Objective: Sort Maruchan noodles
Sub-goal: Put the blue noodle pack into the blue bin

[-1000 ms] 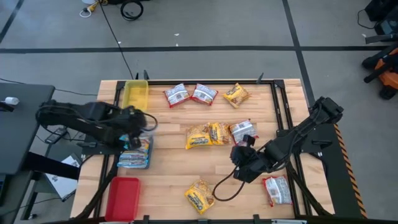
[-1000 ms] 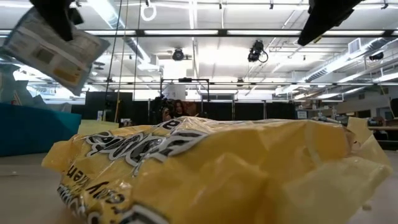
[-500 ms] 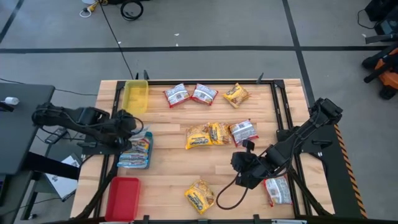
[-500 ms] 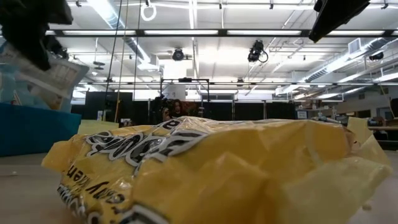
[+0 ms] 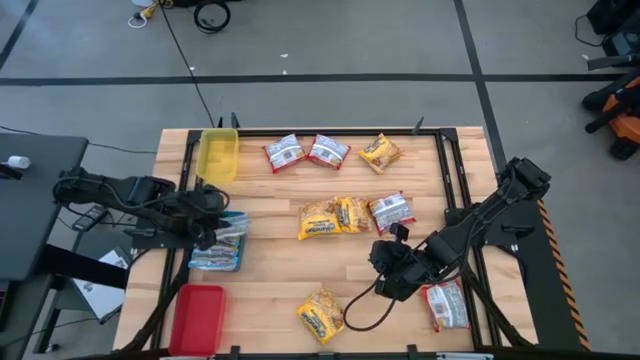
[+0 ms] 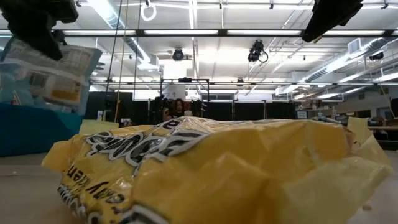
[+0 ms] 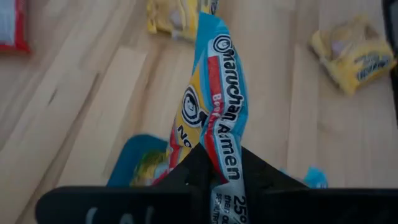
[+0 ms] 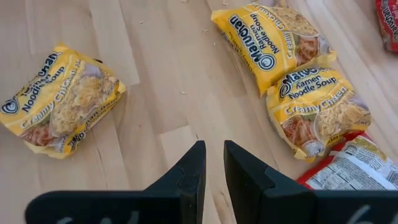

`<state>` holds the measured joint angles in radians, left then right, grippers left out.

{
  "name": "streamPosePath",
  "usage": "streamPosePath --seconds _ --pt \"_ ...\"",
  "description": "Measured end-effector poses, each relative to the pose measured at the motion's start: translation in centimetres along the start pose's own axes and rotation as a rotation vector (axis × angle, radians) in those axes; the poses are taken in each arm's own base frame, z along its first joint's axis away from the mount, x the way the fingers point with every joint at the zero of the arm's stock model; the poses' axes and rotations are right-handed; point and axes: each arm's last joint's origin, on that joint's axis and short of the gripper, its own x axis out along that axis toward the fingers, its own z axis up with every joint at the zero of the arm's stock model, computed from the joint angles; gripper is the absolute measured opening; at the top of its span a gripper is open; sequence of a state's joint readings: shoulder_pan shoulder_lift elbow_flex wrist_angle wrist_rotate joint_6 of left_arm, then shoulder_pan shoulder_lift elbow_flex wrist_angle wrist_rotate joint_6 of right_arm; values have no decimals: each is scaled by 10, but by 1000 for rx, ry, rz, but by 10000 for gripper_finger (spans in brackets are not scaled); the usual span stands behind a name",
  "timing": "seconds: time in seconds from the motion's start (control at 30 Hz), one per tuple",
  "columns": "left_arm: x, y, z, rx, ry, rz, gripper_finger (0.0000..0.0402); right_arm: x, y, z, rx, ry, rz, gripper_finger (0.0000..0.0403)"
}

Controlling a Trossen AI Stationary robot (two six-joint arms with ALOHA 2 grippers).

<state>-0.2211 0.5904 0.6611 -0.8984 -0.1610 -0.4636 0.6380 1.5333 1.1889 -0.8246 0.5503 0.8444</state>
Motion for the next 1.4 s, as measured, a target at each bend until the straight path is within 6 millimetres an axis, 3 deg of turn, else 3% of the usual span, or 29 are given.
streamPosePath --seconds 0.33,0.63,0.77,1.07,1.4 --pt "17 6 -9 -30 89 112 37 -2 2 -2 -6 0 8 63" --pt "-11 13 0 -107 171 179 36 -1 1 -1 -6 0 6 63" --pt "-6 19 -5 -131 208 240 36 -1 1 -1 -3 -2 5 63" --pt "15 24 -15 -139 347 257 36 -1 2 0 3 -10 9 63" --pt "-1 19 -6 -30 397 168 17 -1 2 1 12 -12 11 63"
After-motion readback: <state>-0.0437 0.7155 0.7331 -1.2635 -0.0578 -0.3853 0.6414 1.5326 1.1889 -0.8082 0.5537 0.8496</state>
